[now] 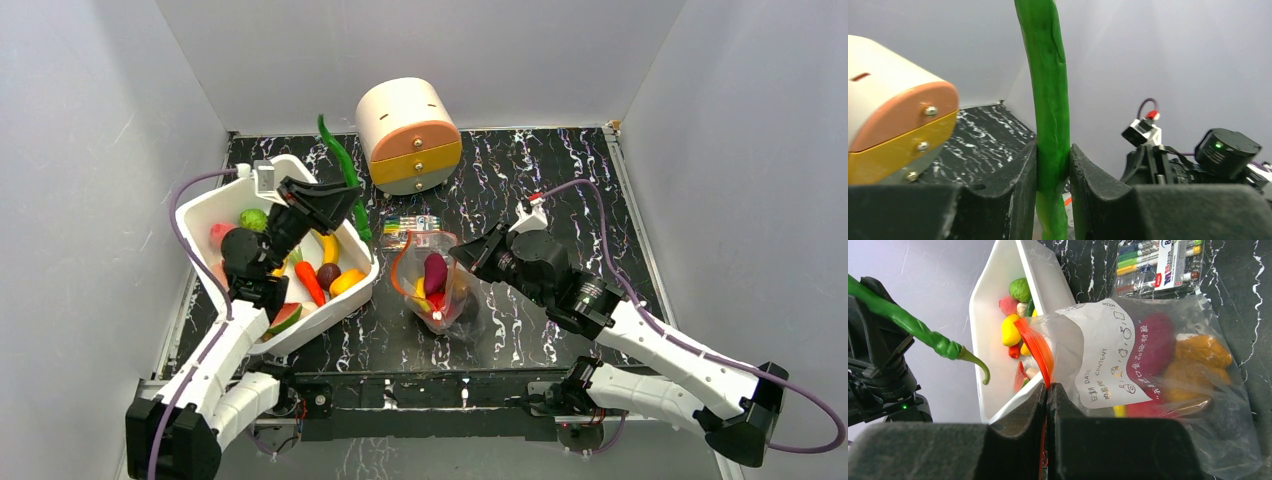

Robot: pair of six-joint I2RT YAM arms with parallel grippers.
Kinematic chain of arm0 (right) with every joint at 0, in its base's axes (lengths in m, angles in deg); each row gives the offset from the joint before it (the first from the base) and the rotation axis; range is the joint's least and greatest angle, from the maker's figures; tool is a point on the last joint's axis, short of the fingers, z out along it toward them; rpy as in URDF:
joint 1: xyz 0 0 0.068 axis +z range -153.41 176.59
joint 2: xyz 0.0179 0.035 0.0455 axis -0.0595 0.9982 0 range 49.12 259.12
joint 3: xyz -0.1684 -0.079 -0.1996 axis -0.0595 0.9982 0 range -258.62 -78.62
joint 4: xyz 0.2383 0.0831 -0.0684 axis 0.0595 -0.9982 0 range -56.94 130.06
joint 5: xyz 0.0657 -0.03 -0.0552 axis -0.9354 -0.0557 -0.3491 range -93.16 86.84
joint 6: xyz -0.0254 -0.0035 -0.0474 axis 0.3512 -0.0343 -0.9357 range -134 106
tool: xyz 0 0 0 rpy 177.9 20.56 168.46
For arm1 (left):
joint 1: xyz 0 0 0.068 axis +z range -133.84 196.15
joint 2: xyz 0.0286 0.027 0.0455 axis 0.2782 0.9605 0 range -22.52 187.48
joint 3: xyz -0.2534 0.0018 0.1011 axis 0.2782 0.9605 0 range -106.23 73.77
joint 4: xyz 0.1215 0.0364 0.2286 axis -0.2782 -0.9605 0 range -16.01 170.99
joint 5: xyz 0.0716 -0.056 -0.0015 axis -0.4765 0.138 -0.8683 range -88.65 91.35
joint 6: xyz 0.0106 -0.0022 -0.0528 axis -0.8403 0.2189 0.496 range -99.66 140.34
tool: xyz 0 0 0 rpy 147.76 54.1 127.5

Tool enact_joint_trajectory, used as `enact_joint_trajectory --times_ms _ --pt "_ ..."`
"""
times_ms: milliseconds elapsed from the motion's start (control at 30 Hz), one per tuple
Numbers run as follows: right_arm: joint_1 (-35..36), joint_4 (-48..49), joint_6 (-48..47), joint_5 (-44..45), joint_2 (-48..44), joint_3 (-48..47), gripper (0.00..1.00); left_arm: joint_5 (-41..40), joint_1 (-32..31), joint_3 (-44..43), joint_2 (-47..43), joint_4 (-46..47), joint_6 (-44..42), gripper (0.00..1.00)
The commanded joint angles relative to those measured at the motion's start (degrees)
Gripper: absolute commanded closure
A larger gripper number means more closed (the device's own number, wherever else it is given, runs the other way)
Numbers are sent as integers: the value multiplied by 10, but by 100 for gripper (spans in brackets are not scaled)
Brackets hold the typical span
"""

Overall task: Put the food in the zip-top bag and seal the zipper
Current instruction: Place the fake vegetable in the zipper food storage bag.

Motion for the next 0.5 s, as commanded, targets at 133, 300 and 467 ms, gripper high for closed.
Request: enact_joint_trajectory --times_ms 133,300,467 --pt "2 72 24 -15 10 -17 100 -76 -133 9 44 109 -59 87" --pt "2 75 31 -15 12 -16 100 -124 -205 24 79 149 -89 87" --pt "3 78 34 -12 16 -21 100 -171 -254 40 103 195 -120 89"
